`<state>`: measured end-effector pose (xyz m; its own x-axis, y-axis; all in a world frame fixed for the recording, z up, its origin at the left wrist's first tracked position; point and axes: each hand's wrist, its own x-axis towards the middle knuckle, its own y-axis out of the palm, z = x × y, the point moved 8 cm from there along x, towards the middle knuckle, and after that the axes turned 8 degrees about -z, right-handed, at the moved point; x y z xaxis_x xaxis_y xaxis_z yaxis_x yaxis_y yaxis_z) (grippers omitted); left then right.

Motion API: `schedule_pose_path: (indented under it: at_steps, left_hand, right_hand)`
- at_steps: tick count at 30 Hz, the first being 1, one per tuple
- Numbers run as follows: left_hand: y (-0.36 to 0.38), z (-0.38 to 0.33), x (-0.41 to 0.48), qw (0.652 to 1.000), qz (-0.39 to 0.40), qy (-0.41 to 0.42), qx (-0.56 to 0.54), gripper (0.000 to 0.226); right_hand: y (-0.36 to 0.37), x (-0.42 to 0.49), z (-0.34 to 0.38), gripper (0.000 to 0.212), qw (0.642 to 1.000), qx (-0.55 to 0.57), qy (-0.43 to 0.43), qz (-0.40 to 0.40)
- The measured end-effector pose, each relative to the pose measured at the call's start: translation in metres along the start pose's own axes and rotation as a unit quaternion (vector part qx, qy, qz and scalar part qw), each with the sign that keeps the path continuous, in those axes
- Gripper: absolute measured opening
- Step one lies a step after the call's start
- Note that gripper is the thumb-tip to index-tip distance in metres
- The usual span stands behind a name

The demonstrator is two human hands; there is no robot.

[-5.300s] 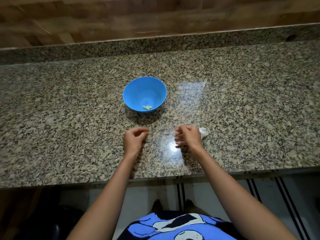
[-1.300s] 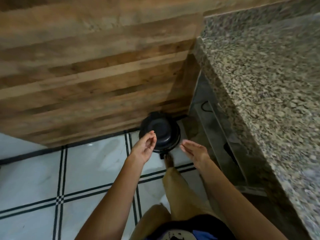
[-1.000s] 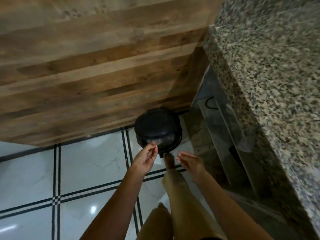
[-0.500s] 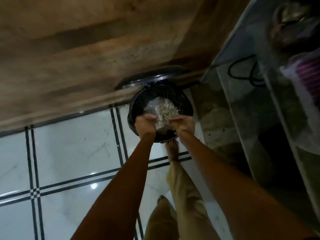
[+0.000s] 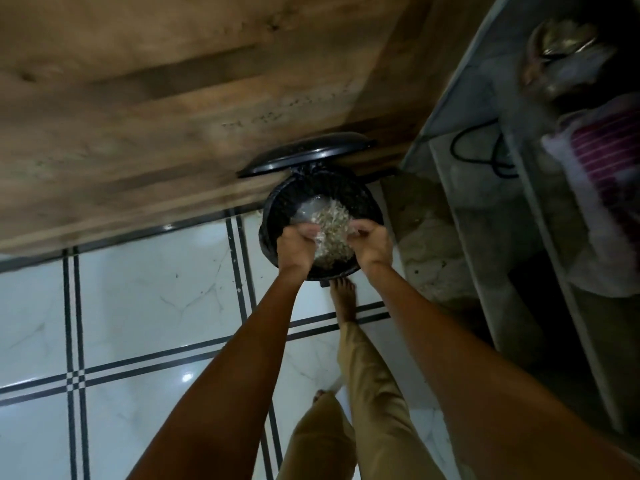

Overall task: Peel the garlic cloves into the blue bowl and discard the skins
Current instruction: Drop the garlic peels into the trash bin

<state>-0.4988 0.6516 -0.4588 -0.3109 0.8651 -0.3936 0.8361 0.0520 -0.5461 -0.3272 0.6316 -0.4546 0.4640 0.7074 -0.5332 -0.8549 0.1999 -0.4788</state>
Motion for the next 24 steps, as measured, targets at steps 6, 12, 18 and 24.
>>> schedule_pose_path:
  at_steps: [6,12,18,24]
  left_hand:
    - [-0.067,-0.147,-0.150,0.988,0.038,0.149,-0.023,0.029]
    - [-0.065,-0.280,-0.363,0.932,0.195,0.288,-0.101,0.027]
    - [0.044,-0.316,-0.561,0.805,0.440,0.397,-0.009,0.022]
    - [0.132,-0.286,-0.704,0.695,0.545,0.449,0.133,0.019]
  right_hand:
    - [-0.140,-0.153,0.076,0.032,0.985,0.126,-0.110,-0.030]
    - [-0.347,-0.344,0.071,0.019,0.951,0.187,-0.142,-0.200]
    - [-0.500,-0.443,-0.077,0.023,0.850,0.199,0.003,-0.488]
    - [-0.574,-0.515,-0.194,0.027,0.797,0.191,0.118,-0.561]
